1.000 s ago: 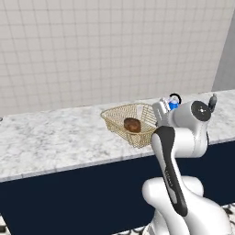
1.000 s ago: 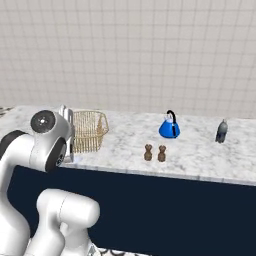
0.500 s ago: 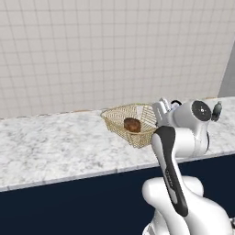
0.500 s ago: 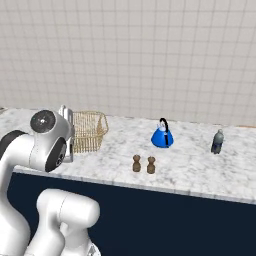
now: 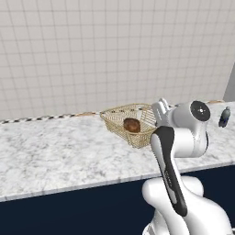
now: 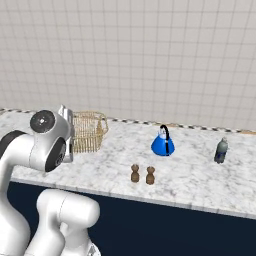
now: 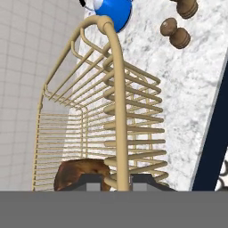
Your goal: Open the cabinet, pick up the bread from the cabinet and place it in the basket. Then move the basket to the dining counter.
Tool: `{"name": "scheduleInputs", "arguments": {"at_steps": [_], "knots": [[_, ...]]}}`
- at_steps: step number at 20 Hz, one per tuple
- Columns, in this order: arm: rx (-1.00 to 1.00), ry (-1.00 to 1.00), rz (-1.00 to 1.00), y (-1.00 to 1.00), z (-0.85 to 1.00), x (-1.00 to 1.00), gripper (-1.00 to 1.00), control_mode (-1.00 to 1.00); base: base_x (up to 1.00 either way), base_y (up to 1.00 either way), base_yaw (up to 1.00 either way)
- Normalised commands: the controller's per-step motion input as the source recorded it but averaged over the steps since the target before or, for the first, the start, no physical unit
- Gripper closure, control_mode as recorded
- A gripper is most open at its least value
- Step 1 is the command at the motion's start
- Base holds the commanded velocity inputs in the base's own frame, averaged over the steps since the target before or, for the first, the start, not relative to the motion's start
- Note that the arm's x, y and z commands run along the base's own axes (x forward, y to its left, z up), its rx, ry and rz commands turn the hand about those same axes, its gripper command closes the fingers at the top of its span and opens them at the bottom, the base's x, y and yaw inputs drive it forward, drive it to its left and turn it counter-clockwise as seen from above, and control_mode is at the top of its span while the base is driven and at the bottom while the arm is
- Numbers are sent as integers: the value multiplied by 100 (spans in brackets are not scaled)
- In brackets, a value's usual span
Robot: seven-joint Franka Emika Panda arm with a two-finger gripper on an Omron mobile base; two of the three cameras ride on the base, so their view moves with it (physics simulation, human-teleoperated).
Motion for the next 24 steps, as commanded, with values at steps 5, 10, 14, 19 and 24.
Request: {"name": "scheduleInputs", "arguments": {"at_steps": [5,10,14,19,24], "knots": [[0,0,5,-11,-22,27,100,-100,0,0,0],[0,0,8,-8,-32,56,100,-100,0,0,0],[5,0,2,-1,-34,70,100,-100,0,0,0],[6,0,0,-1,-46,65,100,-100,0,0,0],[0,0,0,0,-62,11,100,-100,0,0,0]]}}
